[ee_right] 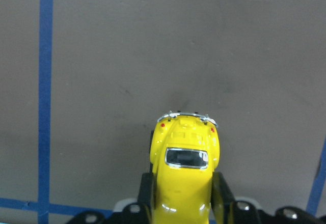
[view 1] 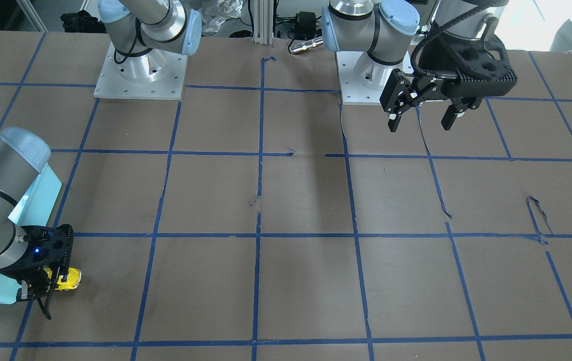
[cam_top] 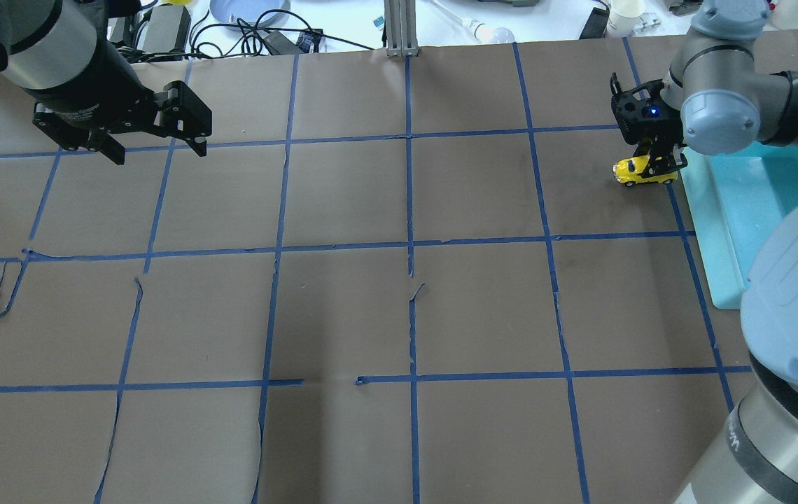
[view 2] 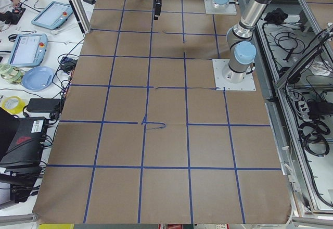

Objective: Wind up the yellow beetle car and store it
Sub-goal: 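Lift the car and carry it over the light-blue bin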

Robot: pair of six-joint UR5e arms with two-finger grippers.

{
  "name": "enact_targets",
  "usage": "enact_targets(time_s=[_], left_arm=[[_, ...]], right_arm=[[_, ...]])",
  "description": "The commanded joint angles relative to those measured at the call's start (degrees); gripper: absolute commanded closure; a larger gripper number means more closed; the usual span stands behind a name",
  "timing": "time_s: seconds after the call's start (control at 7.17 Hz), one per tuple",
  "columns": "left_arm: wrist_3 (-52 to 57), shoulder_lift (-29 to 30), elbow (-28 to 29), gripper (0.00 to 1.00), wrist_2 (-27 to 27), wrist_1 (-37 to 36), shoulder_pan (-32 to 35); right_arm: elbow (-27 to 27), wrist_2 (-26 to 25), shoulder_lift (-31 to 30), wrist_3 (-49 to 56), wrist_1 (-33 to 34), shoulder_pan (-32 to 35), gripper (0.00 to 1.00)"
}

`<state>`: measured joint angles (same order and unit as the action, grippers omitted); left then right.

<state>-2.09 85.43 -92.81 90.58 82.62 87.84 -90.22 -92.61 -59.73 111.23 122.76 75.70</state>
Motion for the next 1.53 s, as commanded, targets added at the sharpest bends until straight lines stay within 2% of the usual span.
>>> enact_targets(time_s=[0.0,0.42,0.56,0.84,1.12,1.4], left_arm=[[0.1,0.0,0.0,0.0,0.2,0.0,0.0],[0.1,0.0,0.0,0.0,0.3,0.0,0.0],[0.1,0.0,0.0,0.0,0.2,0.0,0.0],[0.1,-0.1,0.0,0.0,0.2,0.0,0.0],[0.1,-0.1,0.0,0.0,0.2,0.0,0.0],[0.1,-0.1,0.0,0.0,0.2,0.0,0.0]], right_arm=[[2.0,1.0,-3.9,-0.4,-3.5,0.5,0.96],[10.3,1.6,-5.0,-0.1,-15.0,0.6,0.96],[11.5,1.0,-5.0,0.5,-16.7,0.2,0.96],[10.7,-0.3,-6.4,1.4,-17.5,-4.9,0.96],[7.6,-0.2,-6.8,7.9,-16.9,-13.2,0.96],[4.4,-0.1,-8.3,12.7,-16.2,-17.5,0.96]])
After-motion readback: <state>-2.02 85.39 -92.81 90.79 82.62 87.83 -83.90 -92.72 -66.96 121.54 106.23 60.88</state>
